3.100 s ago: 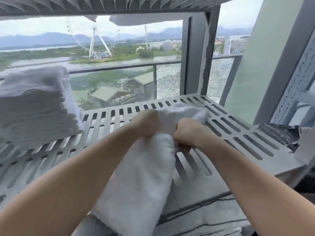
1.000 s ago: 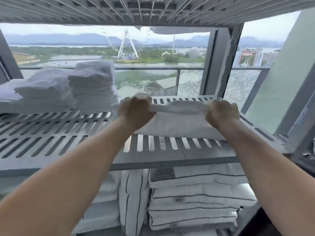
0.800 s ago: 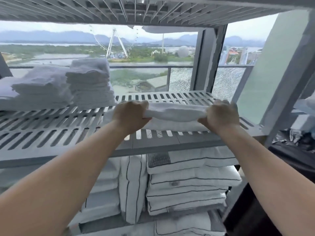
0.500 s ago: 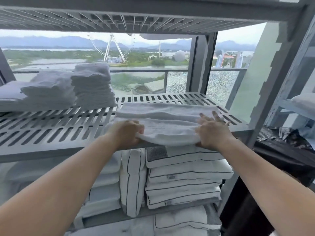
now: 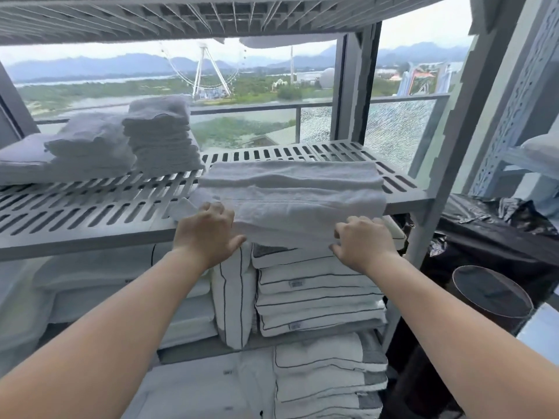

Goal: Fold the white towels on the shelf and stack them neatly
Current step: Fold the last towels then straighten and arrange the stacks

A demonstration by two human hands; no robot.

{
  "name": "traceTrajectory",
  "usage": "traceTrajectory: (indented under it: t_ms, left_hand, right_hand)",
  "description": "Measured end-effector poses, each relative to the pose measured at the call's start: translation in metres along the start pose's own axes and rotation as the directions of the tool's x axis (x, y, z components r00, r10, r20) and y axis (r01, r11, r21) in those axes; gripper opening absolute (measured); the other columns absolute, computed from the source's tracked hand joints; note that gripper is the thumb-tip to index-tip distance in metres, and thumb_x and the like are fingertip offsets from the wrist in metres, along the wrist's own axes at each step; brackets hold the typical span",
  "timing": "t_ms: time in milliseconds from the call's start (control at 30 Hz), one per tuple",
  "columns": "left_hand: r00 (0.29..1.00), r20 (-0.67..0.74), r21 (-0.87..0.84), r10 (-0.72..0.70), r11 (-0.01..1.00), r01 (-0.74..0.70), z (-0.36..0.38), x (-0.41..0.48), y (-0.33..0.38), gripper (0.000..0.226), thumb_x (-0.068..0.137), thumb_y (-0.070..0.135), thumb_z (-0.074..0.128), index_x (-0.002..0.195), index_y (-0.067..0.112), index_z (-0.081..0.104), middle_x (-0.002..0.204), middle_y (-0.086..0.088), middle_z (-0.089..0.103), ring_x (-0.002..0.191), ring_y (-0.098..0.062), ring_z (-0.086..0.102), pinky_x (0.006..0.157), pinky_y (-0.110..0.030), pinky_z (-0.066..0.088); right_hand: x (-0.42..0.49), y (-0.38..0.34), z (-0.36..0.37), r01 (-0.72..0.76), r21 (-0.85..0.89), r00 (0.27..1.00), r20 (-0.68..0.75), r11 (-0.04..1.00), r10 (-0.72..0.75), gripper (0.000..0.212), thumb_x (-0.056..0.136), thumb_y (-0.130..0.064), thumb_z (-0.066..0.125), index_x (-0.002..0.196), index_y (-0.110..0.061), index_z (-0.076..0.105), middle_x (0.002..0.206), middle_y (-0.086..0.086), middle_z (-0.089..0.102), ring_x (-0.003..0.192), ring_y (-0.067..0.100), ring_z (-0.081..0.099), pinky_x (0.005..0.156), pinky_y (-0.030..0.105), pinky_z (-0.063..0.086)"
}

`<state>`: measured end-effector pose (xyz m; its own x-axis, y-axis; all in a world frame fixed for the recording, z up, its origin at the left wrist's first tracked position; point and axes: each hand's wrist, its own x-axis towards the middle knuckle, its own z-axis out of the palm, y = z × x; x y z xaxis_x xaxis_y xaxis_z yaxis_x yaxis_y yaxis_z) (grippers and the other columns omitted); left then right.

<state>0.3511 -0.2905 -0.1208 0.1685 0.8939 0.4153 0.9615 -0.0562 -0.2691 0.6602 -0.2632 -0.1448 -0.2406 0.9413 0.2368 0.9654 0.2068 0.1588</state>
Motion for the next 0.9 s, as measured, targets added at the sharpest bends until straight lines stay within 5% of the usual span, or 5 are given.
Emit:
traceTrajectory:
  t_ms: [100, 300, 567, 767, 900]
  left_hand:
    - [0.991, -0.076, 0.087, -0.111, 0.989, 0.118, -0.006, 0.0, -0.001, 0.056, 0.096, 0.064, 0.029, 0.109, 0.015, 0.054, 0.072, -0.001, 0.059, 0.057, -0.022, 0.055, 0.047, -0.025, 0.035]
    - [0.963, -0.183, 0.045, -0.198, 0.977, 0.21, -0.007, 0.057, -0.021, 0.045, 0.099, 0.047, 0.037, 0.073, 0.014, 0.054, 0.057, 0.003, 0.041, 0.051, -0.021, 0.047, 0.049, -0.025, 0.031]
    - [0.97, 0.183, -0.072, 0.16, 0.986, -0.149, 0.046, 0.19, -0.02, 0.043, 0.095, 0.049, 0.048, 0.132, 0.028, 0.052, 0.129, -0.002, 0.056, 0.112, -0.026, 0.06, 0.077, -0.038, 0.051]
    - [0.958, 0.243, -0.232, 0.15, 0.968, -0.093, 0.075, 0.271, -0.042, 0.032, 0.097, 0.023, 0.043, 0.122, 0.026, 0.063, 0.12, -0.002, 0.063, 0.109, -0.027, 0.06, 0.088, -0.038, 0.051]
    - [0.986, 0.141, -0.094, 0.084, 0.993, -0.071, 0.094, 0.315, -0.055, 0.022, 0.095, 0.018, 0.046, 0.11, 0.026, 0.061, 0.109, -0.002, 0.065, 0.1, -0.028, 0.064, 0.075, -0.036, 0.051]
  right_hand:
    - [0.008, -0.004, -0.008, 0.014, 0.075, 0.995, -0.1, 0.997, -0.007, 0.028, 0.093, -0.041, 0.051, 0.106, -0.021, 0.066, 0.103, 0.003, 0.065, 0.098, 0.025, 0.06, 0.086, 0.038, 0.044]
    - [0.068, -0.017, -0.028, -0.026, 0.194, 0.942, -0.324, 0.981, 0.089, 0.018, 0.093, -0.024, 0.053, 0.089, -0.013, 0.067, 0.079, 0.005, 0.066, 0.073, 0.029, 0.063, 0.062, 0.03, 0.042]
    - [0.192, 0.0, -0.02, -0.384, -0.063, 0.916, 0.104, 0.921, 0.388, 0.025, 0.089, -0.016, 0.056, 0.112, -0.017, 0.065, 0.096, 0.005, 0.064, 0.087, 0.026, 0.06, 0.059, 0.032, 0.041]
    - [0.27, 0.017, -0.026, -0.514, -0.034, 0.848, 0.128, 0.857, 0.514, 0.031, 0.086, -0.005, 0.061, 0.116, -0.005, 0.068, 0.113, 0.013, 0.069, 0.105, 0.032, 0.068, 0.077, 0.039, 0.056]
    - [0.305, 0.025, -0.021, -0.445, 0.007, 0.892, -0.092, 0.896, 0.443, 0.033, 0.087, 0.0, 0.049, 0.115, -0.009, 0.065, 0.11, 0.013, 0.068, 0.103, 0.034, 0.065, 0.069, 0.039, 0.047]
